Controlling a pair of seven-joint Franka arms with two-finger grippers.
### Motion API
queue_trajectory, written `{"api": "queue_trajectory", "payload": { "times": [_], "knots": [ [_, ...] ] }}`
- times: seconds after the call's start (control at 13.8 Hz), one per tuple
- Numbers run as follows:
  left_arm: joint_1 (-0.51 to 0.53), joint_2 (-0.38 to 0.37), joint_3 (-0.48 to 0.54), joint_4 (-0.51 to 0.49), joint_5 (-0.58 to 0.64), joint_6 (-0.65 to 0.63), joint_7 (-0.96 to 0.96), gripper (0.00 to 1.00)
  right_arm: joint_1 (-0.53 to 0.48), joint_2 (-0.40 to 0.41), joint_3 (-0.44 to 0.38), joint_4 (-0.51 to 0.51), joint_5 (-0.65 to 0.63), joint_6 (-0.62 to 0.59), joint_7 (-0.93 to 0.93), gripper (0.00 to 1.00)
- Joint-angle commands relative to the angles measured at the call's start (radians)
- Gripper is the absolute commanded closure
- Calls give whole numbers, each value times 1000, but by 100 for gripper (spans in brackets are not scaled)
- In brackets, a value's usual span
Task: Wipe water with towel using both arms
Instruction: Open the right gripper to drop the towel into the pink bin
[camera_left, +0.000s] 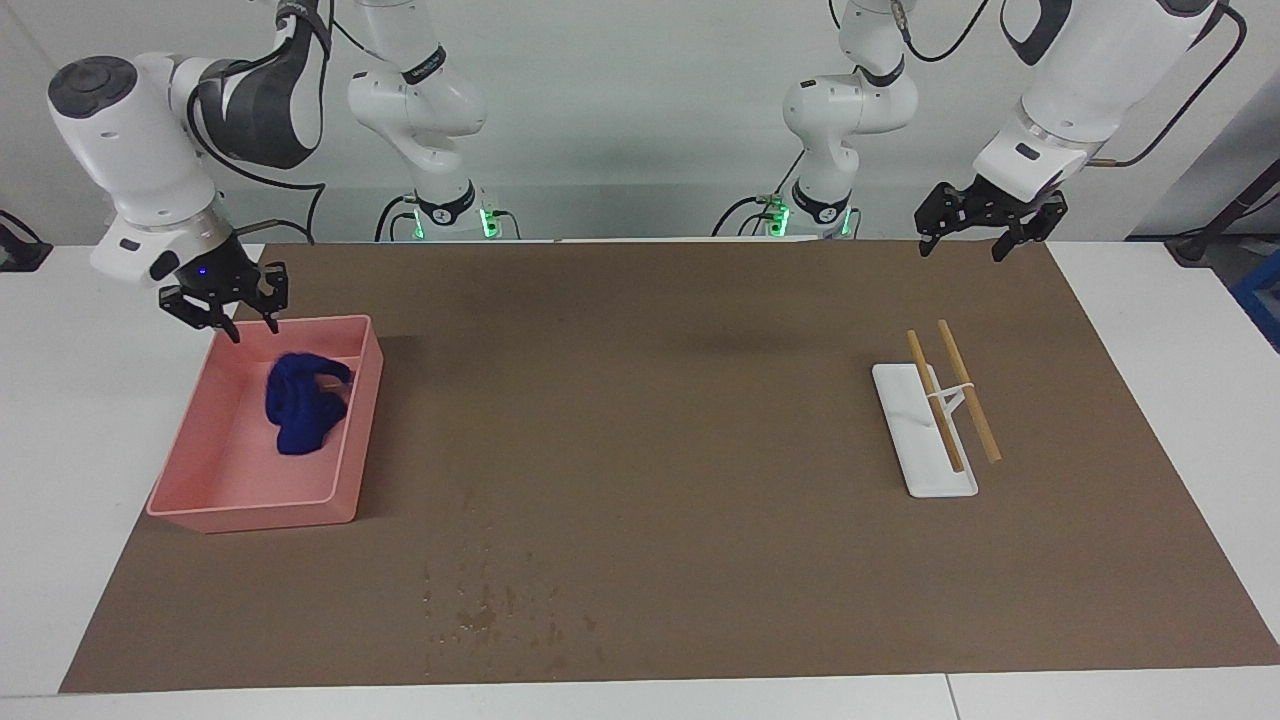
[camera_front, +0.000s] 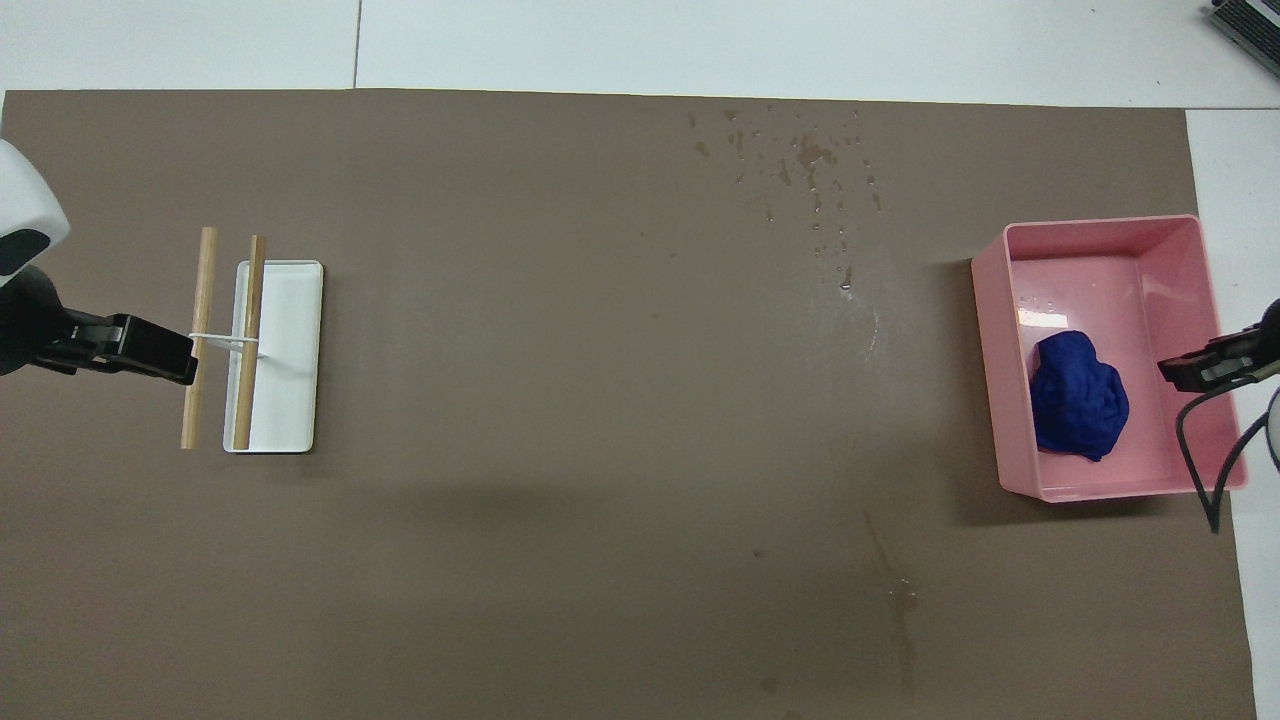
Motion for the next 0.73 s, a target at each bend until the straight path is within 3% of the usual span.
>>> {"api": "queue_trajectory", "payload": {
  "times": [0.0, 0.22, 0.36, 0.44, 0.65],
  "knots": [
    [-5, -20, 8, -15, 1, -5, 14, 0, -1, -13, 4, 65, -2, -14, 30, 0],
    [-5, -20, 8, -17, 2, -5, 14, 0, 11, -7, 36, 276, 1, -186, 40, 0],
    [-5, -20, 8, -15, 2, -5, 14, 0, 14, -16, 76, 356, 31, -326, 52, 0],
    [-5, -20, 8, -17, 2, -5, 14, 0, 16, -16, 81, 375, 39, -406, 95, 0],
    [-5, -20, 8, -15, 2, -5, 14, 0, 31, -51, 106, 320, 91, -465, 347, 0]
  ]
}}
